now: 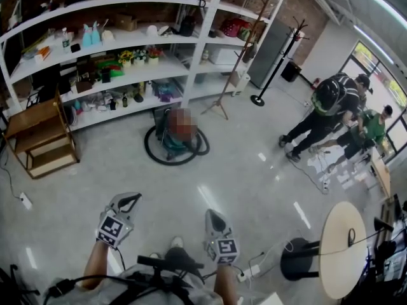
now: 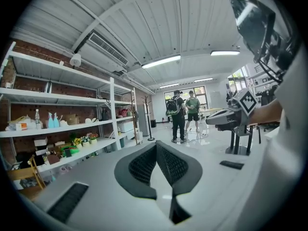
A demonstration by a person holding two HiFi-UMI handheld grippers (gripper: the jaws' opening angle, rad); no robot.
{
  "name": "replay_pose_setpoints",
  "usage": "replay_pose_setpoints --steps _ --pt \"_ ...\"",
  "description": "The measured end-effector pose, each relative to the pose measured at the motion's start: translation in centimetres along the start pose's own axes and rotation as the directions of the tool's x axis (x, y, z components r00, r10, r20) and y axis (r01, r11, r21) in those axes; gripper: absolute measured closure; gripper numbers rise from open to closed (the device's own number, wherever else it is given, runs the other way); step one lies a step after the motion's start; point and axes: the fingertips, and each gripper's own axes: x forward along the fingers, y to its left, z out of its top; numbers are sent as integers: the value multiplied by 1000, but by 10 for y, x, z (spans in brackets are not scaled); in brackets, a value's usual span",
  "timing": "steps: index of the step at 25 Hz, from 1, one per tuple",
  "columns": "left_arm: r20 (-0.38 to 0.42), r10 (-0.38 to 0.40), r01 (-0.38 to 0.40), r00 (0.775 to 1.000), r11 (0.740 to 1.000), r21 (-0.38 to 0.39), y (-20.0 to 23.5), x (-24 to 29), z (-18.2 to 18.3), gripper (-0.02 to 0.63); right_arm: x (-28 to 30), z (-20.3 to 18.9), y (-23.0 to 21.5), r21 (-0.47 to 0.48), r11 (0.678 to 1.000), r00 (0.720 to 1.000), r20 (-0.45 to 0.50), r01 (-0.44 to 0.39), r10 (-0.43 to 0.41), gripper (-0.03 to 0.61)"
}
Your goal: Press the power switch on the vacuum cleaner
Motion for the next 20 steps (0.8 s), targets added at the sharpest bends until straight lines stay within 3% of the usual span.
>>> replay_pose_setpoints --steps 20 --pt "-30 30 -30 999 1000 8 59 106 14 607 112 29 -66 14 998 999 6 -53 53 568"
